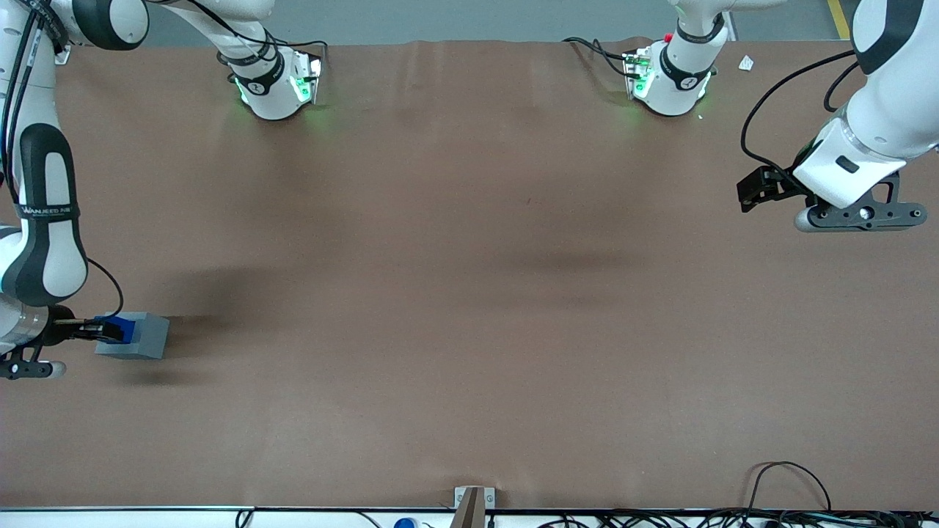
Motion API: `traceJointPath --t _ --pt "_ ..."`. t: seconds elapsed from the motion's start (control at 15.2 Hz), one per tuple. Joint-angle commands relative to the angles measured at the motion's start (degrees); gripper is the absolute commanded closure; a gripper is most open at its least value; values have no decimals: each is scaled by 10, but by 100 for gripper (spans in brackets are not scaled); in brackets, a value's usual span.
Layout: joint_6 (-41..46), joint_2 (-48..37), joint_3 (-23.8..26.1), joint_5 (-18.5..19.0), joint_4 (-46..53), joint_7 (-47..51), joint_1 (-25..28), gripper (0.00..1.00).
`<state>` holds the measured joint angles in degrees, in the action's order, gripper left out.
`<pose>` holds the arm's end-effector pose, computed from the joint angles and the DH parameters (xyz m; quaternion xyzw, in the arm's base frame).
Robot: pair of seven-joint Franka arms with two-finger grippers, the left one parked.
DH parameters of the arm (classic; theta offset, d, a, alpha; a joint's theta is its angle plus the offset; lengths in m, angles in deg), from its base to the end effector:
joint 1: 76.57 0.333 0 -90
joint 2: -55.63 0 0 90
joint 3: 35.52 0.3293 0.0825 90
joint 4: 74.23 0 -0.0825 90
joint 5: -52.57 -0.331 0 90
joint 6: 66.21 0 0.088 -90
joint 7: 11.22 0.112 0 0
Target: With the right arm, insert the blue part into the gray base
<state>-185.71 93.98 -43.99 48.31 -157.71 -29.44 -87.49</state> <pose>0.6466 -0.2016 0.3235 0.9997 -0.0141 -0.0202 0.0079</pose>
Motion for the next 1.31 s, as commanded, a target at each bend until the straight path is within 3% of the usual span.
traceJointPath --t 0.0,0.98,1.25 --pt "6 -2 5 -10 14 -1 -2 0" --pt "314 -324 6 -7 6 163 138 0" --pt "343 -410 7 -1 -48 173 151 0"
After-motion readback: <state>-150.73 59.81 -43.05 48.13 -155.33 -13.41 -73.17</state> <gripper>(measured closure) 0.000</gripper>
